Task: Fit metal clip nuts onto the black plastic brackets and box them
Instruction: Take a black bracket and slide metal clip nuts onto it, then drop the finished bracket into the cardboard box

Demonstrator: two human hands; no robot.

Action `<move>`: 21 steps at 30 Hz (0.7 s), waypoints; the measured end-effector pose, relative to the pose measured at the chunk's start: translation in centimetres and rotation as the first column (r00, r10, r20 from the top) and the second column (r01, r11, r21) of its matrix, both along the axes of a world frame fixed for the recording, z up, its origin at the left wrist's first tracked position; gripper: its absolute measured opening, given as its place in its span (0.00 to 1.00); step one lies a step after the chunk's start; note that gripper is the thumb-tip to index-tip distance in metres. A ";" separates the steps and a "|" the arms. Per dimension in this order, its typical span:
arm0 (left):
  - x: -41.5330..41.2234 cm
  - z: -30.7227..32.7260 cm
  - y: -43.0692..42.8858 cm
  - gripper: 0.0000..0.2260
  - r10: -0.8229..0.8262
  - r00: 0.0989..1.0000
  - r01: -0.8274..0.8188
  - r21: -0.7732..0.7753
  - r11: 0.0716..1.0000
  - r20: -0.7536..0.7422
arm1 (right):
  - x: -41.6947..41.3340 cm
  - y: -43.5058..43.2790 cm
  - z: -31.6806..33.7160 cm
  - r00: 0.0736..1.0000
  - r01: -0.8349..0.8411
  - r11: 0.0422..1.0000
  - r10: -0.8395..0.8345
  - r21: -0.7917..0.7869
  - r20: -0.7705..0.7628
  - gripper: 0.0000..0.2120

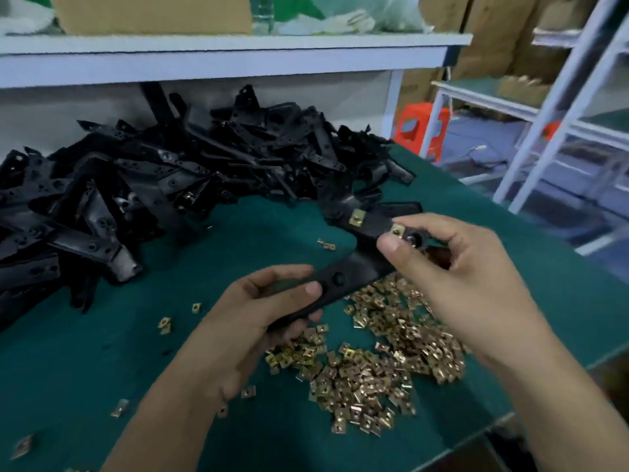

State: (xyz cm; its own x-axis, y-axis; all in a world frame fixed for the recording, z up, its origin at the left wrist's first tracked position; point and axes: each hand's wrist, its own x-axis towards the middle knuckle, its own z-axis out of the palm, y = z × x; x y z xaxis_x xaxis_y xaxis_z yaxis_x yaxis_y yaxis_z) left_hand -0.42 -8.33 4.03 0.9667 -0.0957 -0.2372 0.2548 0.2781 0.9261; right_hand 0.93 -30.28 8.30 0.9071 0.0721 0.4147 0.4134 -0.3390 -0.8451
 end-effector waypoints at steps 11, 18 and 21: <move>-5.5 -0.7 -23.0 0.14 -0.420 0.907 0.419 0.067 0.905 0.004 | -18.8 -22.4 -5.6 0.718 0.646 0.718 -0.687 -0.258 -0.112 0.24; -7.8 -4.9 -29.8 0.09 -0.611 0.788 0.610 0.222 0.761 -0.074 | -24.8 -25.3 -7.1 0.478 0.661 0.517 -0.849 -0.544 -0.226 0.24; -8.1 -6.6 -30.4 0.13 -0.661 0.745 0.660 0.255 0.707 -0.093 | -25.3 -25.6 -8.0 0.408 0.697 0.478 -0.877 -0.534 -0.252 0.17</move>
State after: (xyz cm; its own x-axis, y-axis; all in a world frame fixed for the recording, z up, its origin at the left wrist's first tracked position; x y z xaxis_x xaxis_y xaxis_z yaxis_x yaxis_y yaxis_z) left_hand -8.56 -38.77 -2.55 0.6810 -0.6471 -0.3428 0.2783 -0.2043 0.9385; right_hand -24.32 -55.84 0.34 0.6652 -0.7437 0.0671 -0.5656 -0.5605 -0.6050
